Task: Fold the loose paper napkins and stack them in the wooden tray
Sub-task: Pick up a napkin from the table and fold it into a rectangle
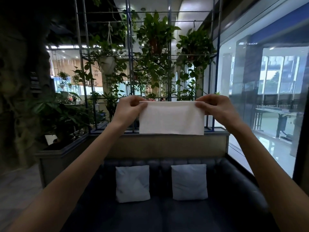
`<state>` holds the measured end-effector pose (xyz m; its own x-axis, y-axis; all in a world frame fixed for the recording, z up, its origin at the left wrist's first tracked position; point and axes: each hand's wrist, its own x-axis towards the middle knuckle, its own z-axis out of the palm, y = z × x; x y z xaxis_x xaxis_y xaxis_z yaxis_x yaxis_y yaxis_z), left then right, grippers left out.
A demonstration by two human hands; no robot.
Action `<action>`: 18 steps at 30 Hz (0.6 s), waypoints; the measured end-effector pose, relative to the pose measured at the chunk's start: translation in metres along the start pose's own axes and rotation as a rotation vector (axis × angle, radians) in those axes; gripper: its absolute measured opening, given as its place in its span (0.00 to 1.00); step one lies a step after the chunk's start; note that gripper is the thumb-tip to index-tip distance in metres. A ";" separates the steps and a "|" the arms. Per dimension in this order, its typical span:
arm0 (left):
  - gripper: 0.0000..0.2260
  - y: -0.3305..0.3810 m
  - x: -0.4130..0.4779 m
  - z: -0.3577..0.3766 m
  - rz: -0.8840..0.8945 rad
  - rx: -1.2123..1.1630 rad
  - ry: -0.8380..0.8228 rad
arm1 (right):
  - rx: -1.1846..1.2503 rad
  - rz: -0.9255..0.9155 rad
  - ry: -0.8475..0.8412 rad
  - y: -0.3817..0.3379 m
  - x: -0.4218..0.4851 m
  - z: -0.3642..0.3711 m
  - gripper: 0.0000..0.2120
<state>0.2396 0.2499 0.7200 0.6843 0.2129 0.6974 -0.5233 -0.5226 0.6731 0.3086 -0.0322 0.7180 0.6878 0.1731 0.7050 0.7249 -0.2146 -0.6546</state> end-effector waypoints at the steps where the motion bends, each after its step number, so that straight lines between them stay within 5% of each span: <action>1: 0.08 0.001 0.002 0.000 0.015 0.006 0.011 | -0.004 0.005 -0.002 -0.001 0.003 0.000 0.02; 8: 0.08 0.004 0.017 0.009 0.090 -0.071 0.048 | -0.047 -0.046 0.030 -0.001 0.021 0.014 0.03; 18: 0.06 -0.008 0.013 0.023 0.454 0.054 0.363 | 0.007 -0.333 0.390 -0.005 0.015 0.059 0.03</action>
<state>0.2645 0.2377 0.7177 0.1751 0.2219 0.9592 -0.6901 -0.6672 0.2803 0.3180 0.0276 0.7157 0.3553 -0.1405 0.9241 0.9035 -0.2017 -0.3780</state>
